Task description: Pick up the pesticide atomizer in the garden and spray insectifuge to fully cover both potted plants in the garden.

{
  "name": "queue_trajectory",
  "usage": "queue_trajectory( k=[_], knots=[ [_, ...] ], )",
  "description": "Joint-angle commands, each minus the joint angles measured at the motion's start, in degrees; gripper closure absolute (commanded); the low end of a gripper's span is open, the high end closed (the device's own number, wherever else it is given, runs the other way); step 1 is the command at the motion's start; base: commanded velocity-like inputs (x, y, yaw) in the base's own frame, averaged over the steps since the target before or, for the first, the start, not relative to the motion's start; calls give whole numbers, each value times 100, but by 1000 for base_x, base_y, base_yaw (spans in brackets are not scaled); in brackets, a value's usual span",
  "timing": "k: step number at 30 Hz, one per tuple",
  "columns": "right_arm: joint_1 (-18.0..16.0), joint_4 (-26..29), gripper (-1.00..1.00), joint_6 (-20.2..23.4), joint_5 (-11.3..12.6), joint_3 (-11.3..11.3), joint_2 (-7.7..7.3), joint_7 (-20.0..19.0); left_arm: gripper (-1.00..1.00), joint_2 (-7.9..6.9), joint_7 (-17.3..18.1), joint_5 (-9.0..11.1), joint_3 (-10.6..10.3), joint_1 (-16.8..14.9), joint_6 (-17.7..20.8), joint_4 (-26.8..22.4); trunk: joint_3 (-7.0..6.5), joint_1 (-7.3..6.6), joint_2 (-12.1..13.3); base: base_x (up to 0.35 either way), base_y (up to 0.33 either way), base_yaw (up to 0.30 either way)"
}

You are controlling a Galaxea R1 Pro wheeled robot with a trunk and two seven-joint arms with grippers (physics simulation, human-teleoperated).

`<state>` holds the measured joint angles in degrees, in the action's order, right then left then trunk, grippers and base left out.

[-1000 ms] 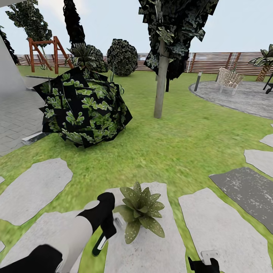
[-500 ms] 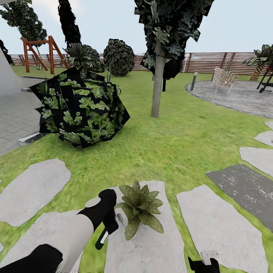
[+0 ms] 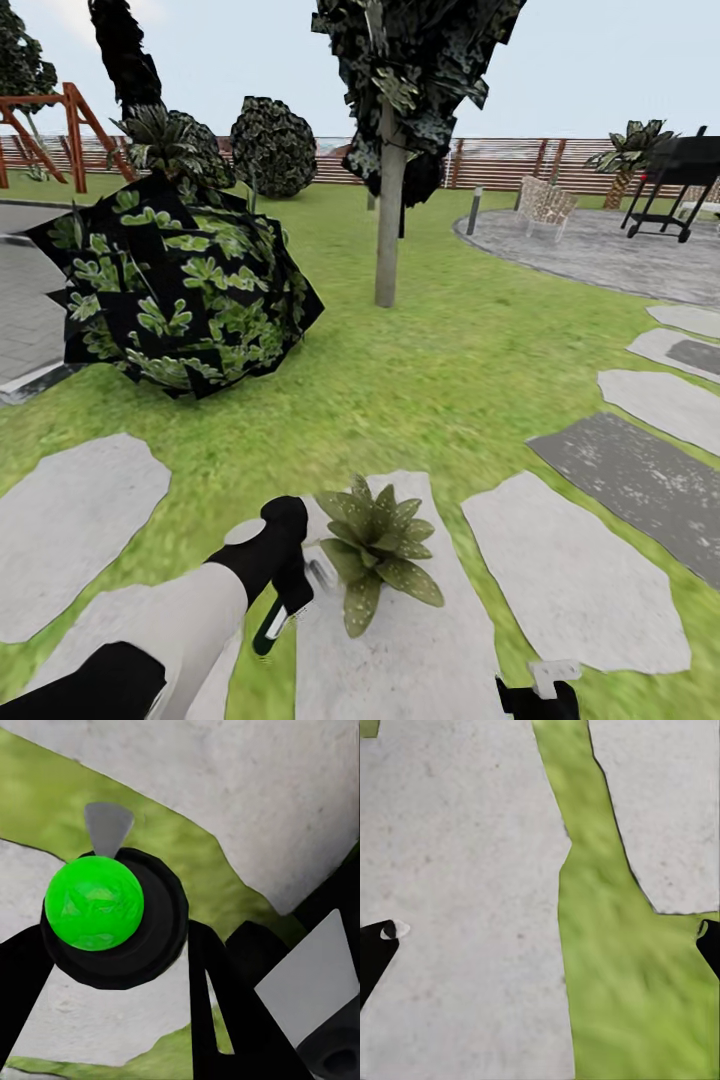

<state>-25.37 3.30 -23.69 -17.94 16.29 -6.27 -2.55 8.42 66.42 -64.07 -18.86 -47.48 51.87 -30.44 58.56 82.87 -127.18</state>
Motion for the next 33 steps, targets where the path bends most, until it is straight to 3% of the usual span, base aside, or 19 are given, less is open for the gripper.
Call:
queue_trajectory(
  k=[1, 6, 24, 33],
  knots=[
    [-3, -3, -100, -22, -26, 49, -3, -27, 100, 0, 63, -49, -10, -4, 34, -53, 5, 1, -2, 222, 253, -14],
    [-3, 0, -100, -22, -26, 49, -30, -27, 100, 9, 95, -49, -12, -7, 34, -351, 5, 1, -2, 235, 234, -3],
    [-3, 4, -100, -22, -26, 49, -23, -27, 100, -56, 100, -26, -40, 87, 14, -271, -12, 1, -2, 31, 25, -111],
    [-3, 4, -100, -22, -26, 49, -18, -27, 100, -43, 101, -27, -48, 95, 16, -270, -12, 1, -2, -201, 85, -102]
  ],
)
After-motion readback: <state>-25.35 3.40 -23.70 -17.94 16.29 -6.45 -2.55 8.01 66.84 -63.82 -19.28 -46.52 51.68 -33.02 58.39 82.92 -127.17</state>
